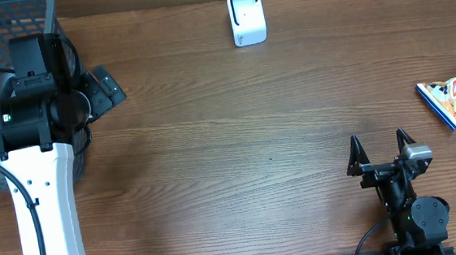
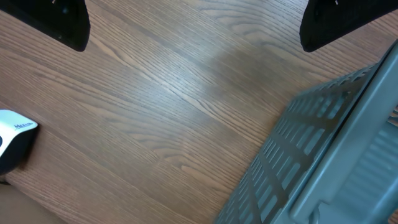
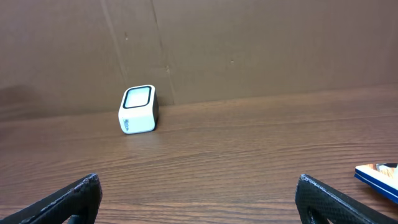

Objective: Scan the item barcode

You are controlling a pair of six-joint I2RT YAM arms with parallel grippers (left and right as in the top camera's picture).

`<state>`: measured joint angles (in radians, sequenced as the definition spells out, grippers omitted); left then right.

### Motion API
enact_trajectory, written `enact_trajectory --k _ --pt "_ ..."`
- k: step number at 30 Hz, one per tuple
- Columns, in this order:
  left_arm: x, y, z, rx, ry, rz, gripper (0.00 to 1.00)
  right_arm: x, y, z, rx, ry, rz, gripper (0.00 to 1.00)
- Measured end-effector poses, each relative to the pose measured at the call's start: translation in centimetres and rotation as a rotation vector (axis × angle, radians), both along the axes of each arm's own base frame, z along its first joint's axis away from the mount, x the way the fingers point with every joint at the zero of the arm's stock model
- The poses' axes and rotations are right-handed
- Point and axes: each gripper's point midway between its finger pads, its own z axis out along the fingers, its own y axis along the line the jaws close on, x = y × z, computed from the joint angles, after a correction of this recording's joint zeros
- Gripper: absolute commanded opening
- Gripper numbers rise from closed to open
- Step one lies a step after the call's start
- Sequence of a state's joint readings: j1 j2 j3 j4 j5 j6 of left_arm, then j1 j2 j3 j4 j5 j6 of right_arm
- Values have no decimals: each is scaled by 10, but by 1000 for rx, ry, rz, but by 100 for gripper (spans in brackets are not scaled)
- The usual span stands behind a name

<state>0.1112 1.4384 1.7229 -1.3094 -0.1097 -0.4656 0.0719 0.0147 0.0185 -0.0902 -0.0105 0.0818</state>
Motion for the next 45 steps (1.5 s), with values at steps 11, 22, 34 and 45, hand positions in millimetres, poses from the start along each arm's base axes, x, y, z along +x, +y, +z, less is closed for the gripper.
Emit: enact_trajectory --k 11,22,34,45 --pt "-1 0 1 1 -2 0 100 0 0 0 0 0 0 100" --pt "-17 -13 9 55 -301 -128 100 0 0 0 0 0 0 100" --pt "-106 -45 -9 177 -672 -327 100 0 0 0 -1 -2 0 100" --pt "-100 -45 -47 250 -830 -347 100 0 0 1 0 -3 -1 100"
